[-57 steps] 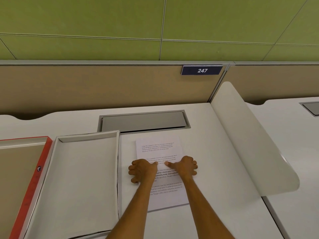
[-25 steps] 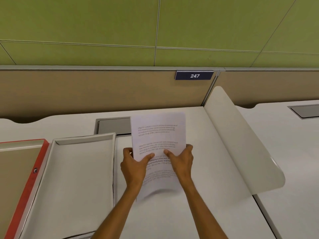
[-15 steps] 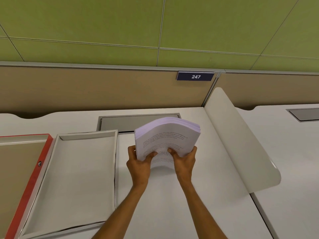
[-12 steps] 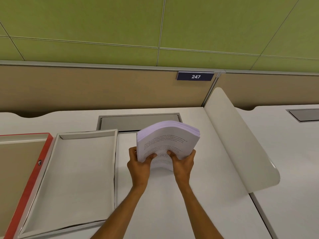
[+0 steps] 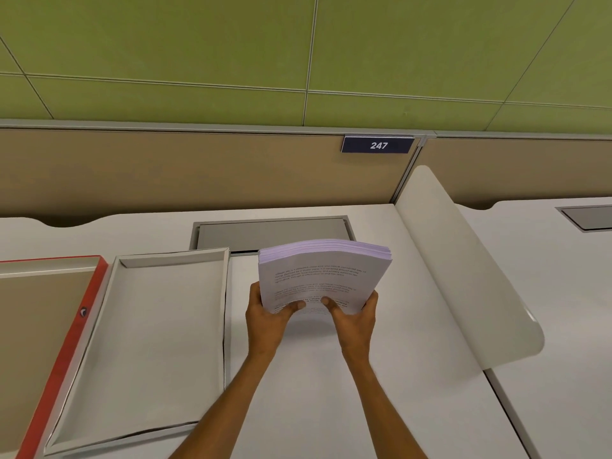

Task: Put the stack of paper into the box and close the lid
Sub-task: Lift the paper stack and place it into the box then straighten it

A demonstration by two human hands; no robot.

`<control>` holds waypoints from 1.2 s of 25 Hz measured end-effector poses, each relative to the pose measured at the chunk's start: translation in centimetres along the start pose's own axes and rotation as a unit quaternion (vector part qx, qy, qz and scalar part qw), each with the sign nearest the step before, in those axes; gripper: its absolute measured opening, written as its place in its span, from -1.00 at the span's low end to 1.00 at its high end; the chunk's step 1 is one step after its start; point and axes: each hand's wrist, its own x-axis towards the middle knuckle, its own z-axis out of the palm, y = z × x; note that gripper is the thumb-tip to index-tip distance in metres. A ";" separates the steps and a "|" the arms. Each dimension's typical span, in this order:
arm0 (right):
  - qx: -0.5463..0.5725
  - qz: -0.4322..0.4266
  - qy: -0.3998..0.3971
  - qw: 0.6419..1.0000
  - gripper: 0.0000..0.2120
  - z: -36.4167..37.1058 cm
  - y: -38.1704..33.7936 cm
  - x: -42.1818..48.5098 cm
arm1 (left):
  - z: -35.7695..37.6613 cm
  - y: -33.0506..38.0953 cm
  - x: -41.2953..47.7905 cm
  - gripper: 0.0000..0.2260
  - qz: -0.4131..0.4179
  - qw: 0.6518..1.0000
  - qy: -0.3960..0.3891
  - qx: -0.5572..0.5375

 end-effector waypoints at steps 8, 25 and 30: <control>-0.038 0.034 0.045 0.998 -0.44 1.9 -3.9 0.3 | -0.2 2.4 2.1 -0.63 -0.067 0.997 0.017 0.043; -0.282 0.078 -0.150 0.944 -0.42 13.3 -7.6 -6.7 | -15.3 3.6 5.2 -0.71 -0.164 0.948 0.050 0.267; -0.278 0.084 -0.181 0.940 -0.44 18.3 -6.6 -10.5 | -21.6 2.4 5.7 -0.68 -0.180 0.942 0.066 0.275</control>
